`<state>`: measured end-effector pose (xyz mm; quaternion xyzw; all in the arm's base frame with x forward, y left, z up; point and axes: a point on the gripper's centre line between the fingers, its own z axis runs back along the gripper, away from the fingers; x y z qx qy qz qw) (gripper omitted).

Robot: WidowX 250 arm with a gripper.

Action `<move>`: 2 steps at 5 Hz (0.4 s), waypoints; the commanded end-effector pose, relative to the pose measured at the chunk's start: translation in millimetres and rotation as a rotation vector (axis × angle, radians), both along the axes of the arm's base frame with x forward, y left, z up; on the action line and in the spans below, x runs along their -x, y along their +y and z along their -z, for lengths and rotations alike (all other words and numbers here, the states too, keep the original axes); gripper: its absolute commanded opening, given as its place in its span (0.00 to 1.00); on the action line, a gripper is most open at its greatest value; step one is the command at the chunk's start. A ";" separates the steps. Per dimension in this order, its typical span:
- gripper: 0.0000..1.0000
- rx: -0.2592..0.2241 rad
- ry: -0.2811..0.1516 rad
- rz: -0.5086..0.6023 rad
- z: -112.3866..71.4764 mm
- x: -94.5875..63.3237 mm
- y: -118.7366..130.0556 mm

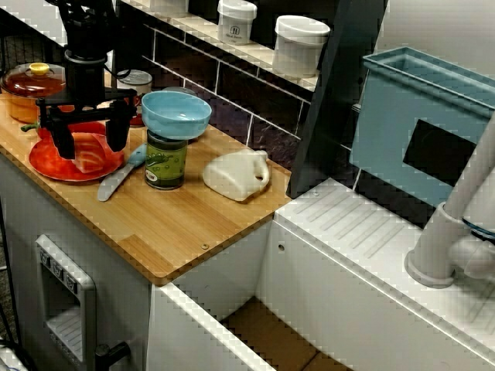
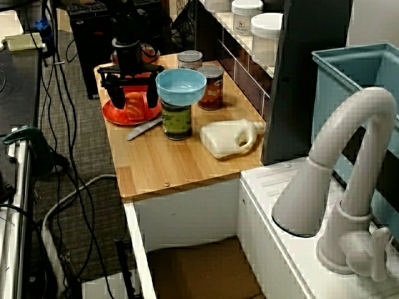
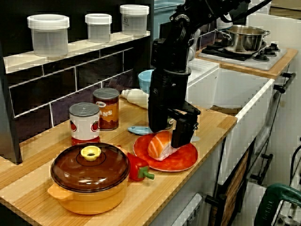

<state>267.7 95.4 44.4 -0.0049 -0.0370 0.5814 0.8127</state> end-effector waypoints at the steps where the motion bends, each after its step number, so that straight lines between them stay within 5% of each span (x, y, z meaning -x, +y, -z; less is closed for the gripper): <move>1: 1.00 -0.024 -0.035 0.028 -11.5 -1.4 6.2; 2: 1.00 -0.034 -0.033 0.033 -9.1 0.2 8.0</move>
